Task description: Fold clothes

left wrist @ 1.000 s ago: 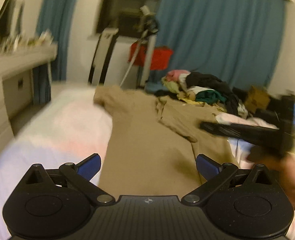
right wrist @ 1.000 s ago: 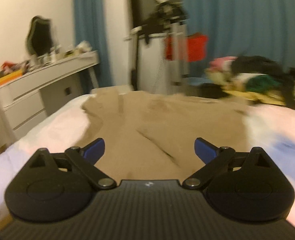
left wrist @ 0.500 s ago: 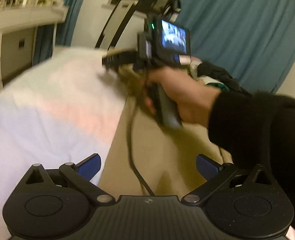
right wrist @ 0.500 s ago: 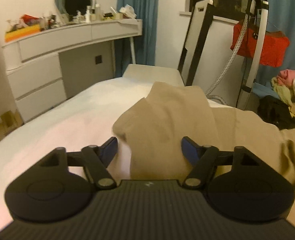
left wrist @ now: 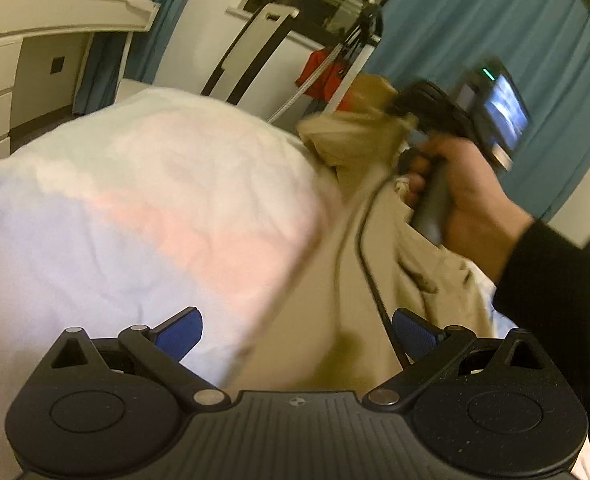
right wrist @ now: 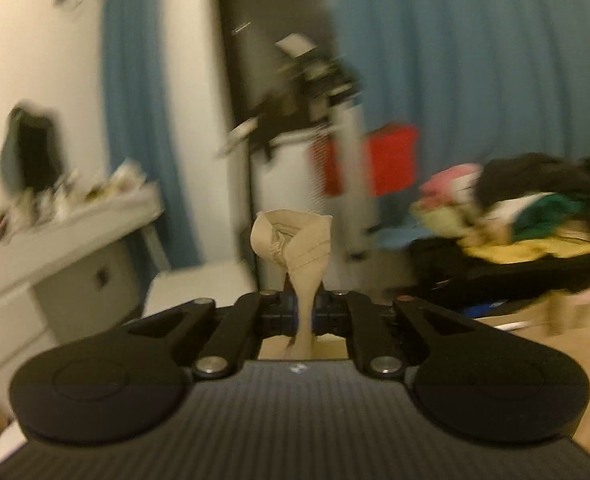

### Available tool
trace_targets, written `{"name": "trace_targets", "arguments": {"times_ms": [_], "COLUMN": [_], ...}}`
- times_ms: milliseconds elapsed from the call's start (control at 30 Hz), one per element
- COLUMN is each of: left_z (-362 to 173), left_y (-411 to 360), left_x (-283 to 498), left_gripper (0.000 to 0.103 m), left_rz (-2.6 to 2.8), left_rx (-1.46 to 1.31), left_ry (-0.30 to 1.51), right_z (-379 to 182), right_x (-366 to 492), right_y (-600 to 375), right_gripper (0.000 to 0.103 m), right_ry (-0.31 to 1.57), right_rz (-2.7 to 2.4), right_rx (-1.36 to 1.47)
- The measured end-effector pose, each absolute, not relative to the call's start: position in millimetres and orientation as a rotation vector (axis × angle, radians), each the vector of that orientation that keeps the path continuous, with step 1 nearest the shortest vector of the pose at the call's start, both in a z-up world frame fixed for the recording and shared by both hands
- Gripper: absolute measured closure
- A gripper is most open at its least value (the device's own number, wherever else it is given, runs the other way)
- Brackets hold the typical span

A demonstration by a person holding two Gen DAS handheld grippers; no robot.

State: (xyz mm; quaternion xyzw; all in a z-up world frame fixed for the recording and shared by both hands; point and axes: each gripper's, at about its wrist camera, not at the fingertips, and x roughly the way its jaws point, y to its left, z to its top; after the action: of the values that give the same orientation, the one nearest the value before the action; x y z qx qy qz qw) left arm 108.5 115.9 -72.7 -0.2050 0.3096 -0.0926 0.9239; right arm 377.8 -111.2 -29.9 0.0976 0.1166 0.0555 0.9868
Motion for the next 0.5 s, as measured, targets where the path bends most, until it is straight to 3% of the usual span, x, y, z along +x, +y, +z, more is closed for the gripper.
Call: {"name": "trace_targets", "arguments": {"times_ms": [267, 400, 433, 500], "left_z": [-67.9, -74.2, -75.2, -74.3], "left_y": [81.5, 60.3, 57.0, 52.8], "left_x": [97.9, 100.4, 102.6, 106.4], "left_gripper": [0.001, 0.001, 0.001, 0.001], "left_rz": [-0.257, -0.281, -0.286, -0.299], "left_rx": [-0.334, -0.278, -0.267, -0.248], "left_ry": [0.635, 0.642, 0.640, 0.630], "right_z": [-87.5, -122.1, -124.5, -125.4], "right_x": [350.5, 353.3, 355.2, 355.1], "right_y": [-227.8, -250.5, -254.0, -258.4], "right_gripper": [0.095, 0.088, 0.080, 0.023], "right_ry": [0.298, 0.406, 0.443, 0.493], "right_rz": [-0.120, -0.128, -0.114, -0.075], "right_rx": [0.258, 0.293, 0.300, 0.303]}}
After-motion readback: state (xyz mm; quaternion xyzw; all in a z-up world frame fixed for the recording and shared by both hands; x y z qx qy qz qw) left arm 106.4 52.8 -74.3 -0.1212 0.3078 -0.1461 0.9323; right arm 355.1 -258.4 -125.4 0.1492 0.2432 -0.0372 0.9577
